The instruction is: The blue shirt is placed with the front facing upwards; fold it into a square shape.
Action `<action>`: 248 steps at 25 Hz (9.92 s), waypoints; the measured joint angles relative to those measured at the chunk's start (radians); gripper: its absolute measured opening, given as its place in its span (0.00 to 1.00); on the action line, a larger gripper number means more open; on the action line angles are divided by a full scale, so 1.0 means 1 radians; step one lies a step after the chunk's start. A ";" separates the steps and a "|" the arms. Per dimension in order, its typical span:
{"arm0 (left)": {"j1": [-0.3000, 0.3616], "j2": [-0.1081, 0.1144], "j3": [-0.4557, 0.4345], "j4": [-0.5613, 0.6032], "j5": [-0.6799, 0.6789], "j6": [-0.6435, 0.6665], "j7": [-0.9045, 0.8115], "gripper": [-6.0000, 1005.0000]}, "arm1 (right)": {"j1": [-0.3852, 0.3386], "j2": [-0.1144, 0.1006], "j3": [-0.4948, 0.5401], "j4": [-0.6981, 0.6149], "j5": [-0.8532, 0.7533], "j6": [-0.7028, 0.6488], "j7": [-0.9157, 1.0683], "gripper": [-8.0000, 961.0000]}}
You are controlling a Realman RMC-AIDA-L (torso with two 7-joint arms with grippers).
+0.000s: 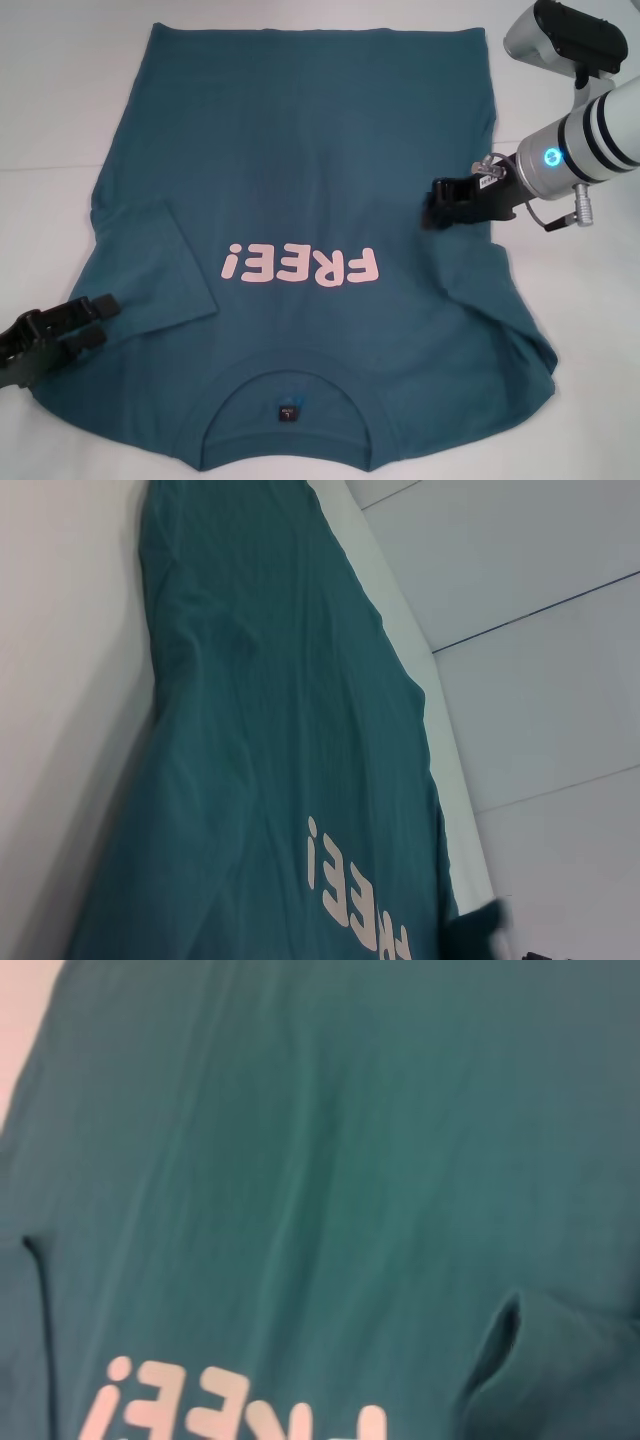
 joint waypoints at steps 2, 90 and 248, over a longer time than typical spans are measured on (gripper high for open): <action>0.000 0.000 0.000 0.000 0.000 0.000 0.000 0.63 | -0.004 -0.002 0.000 0.000 0.023 -0.005 -0.007 0.14; 0.004 -0.002 0.000 0.000 0.000 -0.002 -0.002 0.63 | -0.152 -0.018 0.079 0.078 0.176 0.020 -0.145 0.47; 0.005 0.041 0.020 0.037 0.077 -0.007 -0.090 0.02 | -0.286 -0.109 0.165 0.038 0.148 -0.402 -0.358 0.98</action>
